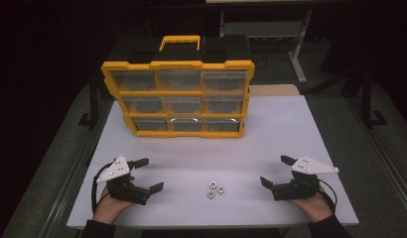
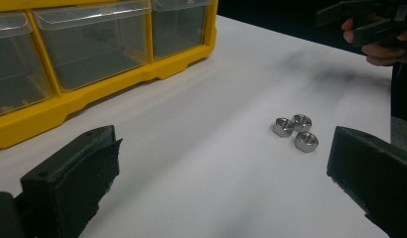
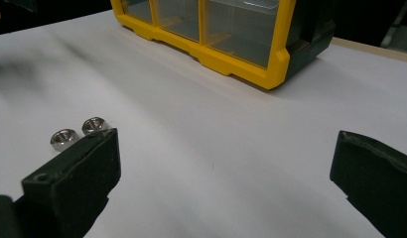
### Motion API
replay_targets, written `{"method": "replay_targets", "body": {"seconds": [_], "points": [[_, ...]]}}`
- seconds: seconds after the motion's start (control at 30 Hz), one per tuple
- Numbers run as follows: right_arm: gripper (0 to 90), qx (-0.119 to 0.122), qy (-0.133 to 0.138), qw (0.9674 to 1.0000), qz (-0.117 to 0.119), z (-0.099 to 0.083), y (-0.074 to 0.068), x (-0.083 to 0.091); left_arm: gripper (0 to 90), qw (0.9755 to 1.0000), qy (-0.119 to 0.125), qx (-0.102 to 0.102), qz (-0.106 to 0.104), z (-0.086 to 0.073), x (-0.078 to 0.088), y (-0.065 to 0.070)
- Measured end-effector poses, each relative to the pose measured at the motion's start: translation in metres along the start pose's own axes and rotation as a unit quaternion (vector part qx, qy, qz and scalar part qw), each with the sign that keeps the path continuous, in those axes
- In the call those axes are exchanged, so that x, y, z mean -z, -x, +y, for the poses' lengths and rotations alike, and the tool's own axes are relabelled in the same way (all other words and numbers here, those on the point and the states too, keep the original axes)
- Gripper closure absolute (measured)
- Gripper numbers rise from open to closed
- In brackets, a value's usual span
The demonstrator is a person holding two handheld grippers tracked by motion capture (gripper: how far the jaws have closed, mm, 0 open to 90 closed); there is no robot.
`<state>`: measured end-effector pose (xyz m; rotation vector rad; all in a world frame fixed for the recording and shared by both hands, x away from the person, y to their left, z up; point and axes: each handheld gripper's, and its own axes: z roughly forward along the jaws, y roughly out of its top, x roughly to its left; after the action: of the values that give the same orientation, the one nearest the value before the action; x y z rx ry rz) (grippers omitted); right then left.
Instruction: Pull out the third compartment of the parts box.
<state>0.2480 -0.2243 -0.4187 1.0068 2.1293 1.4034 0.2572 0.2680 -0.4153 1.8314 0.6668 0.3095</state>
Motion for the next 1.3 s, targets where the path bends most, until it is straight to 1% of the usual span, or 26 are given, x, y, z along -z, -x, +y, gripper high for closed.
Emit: {"method": "replay_targets", "body": {"seconds": [0.1, 0.2, 0.27, 0.33, 0.4, 0.43, 0.5, 0.53, 0.57, 0.6, 0.73, 0.83, 0.93, 1.0, 1.03, 1.07, 1.13, 1.17, 1.2, 1.23, 1.3], "points": [[0.0, -0.004, 0.003, 1.0000, 0.002, 0.000, 0.001, 0.000, 0.0, 1.0000, -0.001, 0.000, 0.000, 0.000, -0.001, 0.000], [0.0, -0.007, 0.007, 0.9999, 0.008, 0.002, 0.001, -0.001, 0.0, 1.0000, -0.002, 0.004, -0.002, -0.001, -0.001, 0.000], [0.0, -0.002, 0.006, 0.9999, 0.009, 0.003, 0.001, -0.002, 0.0, 1.0000, -0.004, 0.002, -0.002, -0.001, -0.001, 0.001], [0.0, -0.005, 0.005, 0.9999, 0.012, 0.005, 0.000, -0.003, 0.0, 1.0000, -0.005, 0.006, -0.002, -0.002, 0.000, 0.001], [0.0, -0.003, 0.005, 0.9999, 0.014, 0.006, 0.000, -0.005, 0.0, 0.9999, -0.006, 0.009, -0.002, -0.002, 0.000, 0.000], [0.0, -0.004, 0.004, 0.9999, 0.015, 0.006, 0.000, -0.006, 0.0, 0.9999, -0.003, 0.016, -0.002, -0.002, 0.000, 0.000], [0.0, -0.002, 0.004, 0.9999, 0.016, 0.008, -0.001, -0.007, 0.0, 0.9998, -0.002, 0.018, -0.003, -0.003, 0.001, 0.000], [0.0, -0.003, 0.004, 0.9999, 0.016, 0.009, -0.002, -0.008, 0.0, 0.9998, -0.003, 0.018, -0.003, -0.003, 0.001, 0.000], [0.0, -0.001, 0.006, 0.9998, 0.017, 0.010, -0.002, -0.008, 0.0, 0.9999, -0.007, 0.012, -0.004, -0.003, 0.000, -0.001], [0.0, -0.002, 0.005, 0.9998, 0.018, 0.010, -0.002, -0.008, 0.0, 0.9999, -0.006, 0.010, -0.002, -0.003, -0.001, 0.000], [0.0, 0.001, 0.004, 0.9998, 0.019, 0.012, -0.001, -0.011, 0.0, 0.9999, -0.007, 0.011, -0.001, -0.003, -0.001, 0.000], [0.0, -0.001, 0.010, 0.9997, 0.020, 0.014, -0.001, -0.011, 0.0, 0.9999, -0.008, 0.008, 0.001, -0.002, 0.000, 0.000], [0.0, 0.001, 0.014, 0.9996, 0.024, 0.015, 0.000, -0.014, 0.0, 0.9999, -0.006, 0.010, 0.005, -0.001, 0.001, 0.001], [0.0, 0.001, 0.012, 0.9996, 0.026, 0.016, -0.001, -0.016, 0.0, 0.9999, -0.002, 0.013, 0.002, 0.001, 0.000, 0.001], [0.0, 0.001, 0.011, 0.9995, 0.028, 0.016, 0.000, -0.016, 0.0, 0.9999, -0.003, 0.010, -0.001, 0.001, 0.000, 0.001], [0.0, 0.001, 0.011, 0.9995, 0.028, 0.017, -0.001, -0.017, 0.0, 0.9999, -0.004, 0.013, -0.002, 0.000, -0.001, 0.003], [0.0, 0.004, 0.013, 0.9994, 0.031, 0.019, -0.001, -0.018, 0.0, 0.9999, -0.012, 0.009, -0.005, -0.001, -0.002, 0.004], [0.0, 0.002, 0.013, 0.9994, 0.032, 0.019, -0.002, -0.018, 0.0, 0.9998, -0.014, 0.010, -0.005, 0.000, -0.003, 0.003], [0.0, 0.005, 0.010, 0.9994, 0.032, 0.019, -0.003, -0.019, 0.0, 0.9998, -0.010, 0.015, -0.006, 0.001, -0.003, 0.003], [0.0, 0.005, 0.009, 0.9994, 0.033, 0.019, -0.003, -0.020, 0.0, 0.9998, -0.008, 0.015, -0.007, 0.002, -0.003, 0.003], [0.0, 0.007, 0.007, 0.9994, 0.034, 0.020, -0.004, -0.022, 0.0, 0.9999, -0.005, 0.011, -0.005, 0.002, -0.002, 0.004]]}}
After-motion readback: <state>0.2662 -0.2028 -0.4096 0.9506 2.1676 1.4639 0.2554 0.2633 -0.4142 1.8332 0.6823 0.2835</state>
